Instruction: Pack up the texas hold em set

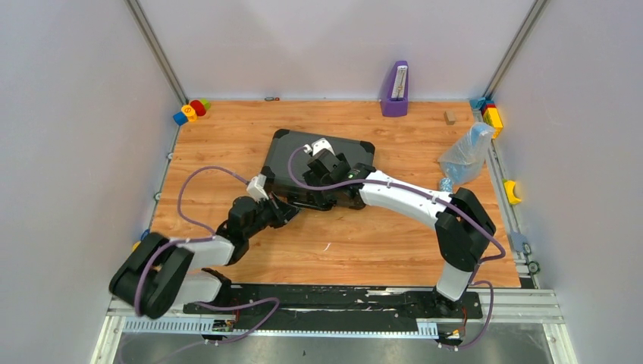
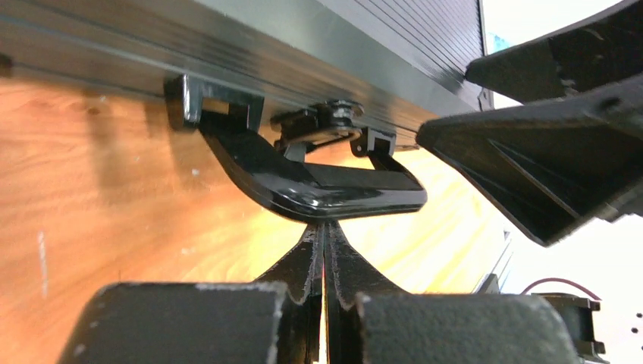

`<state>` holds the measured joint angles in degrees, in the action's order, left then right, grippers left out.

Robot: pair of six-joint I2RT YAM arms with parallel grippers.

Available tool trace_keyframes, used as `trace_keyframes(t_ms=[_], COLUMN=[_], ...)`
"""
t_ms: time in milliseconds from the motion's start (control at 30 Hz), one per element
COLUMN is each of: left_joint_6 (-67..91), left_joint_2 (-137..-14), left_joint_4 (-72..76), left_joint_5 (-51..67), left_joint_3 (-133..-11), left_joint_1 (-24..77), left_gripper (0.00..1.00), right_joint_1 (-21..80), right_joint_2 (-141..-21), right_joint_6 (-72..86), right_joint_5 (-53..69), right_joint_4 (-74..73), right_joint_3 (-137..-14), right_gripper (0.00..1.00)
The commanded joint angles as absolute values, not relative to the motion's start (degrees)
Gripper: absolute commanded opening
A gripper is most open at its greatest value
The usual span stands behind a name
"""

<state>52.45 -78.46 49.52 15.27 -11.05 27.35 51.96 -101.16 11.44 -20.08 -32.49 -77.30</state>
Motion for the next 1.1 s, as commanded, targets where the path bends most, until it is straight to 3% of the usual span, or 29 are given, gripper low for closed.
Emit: trace_keyframes(t_ms=[0, 100, 233, 367, 500, 667, 1067], left_joint_6=[51.6, 49.5, 47.5, 46.9, 47.2, 47.6, 48.4], left_joint_2=[-61.0, -46.9, -41.7, -50.0, -60.7, -70.5, -76.7], left_joint_4=[27.7, 13.0, 7.2, 13.2, 23.6, 32.4, 36.4], left_joint_5=[10.4, 6.6, 5.2, 9.4, 13.8, 17.2, 17.0], left_joint_3=[-9.1, -10.3, -12.5, -14.4, -15.8, -18.4, -21.0], left_joint_1=[27.6, 27.6, 27.6, 27.6, 27.6, 27.6, 27.6], left_gripper=[0.0, 0.0, 0.0, 0.0, 0.0, 0.0, 0.0], right_joint_1=[53.4, 53.4, 53.3, 53.3, 54.2, 55.1, 57.1], right_joint_2=[-106.0, -106.2, -105.9, -105.9, -106.4, -108.5, -114.1], right_joint_6=[16.1, 16.7, 18.3, 18.0, 16.4, 15.9, 16.2], right_joint_5=[-10.0, -10.4, -10.9, -8.2, -7.6, -9.4, -12.1], right_joint_4=[-43.8, -43.5, -42.7, -41.6, -40.1, -39.9, -39.7], right_joint_3=[-74.0, -74.5, -75.0, -74.8, -73.8, -74.1, -76.4], right_gripper=[0.77, 0.78, 0.74, 0.75, 0.88, 0.96, 1.0])
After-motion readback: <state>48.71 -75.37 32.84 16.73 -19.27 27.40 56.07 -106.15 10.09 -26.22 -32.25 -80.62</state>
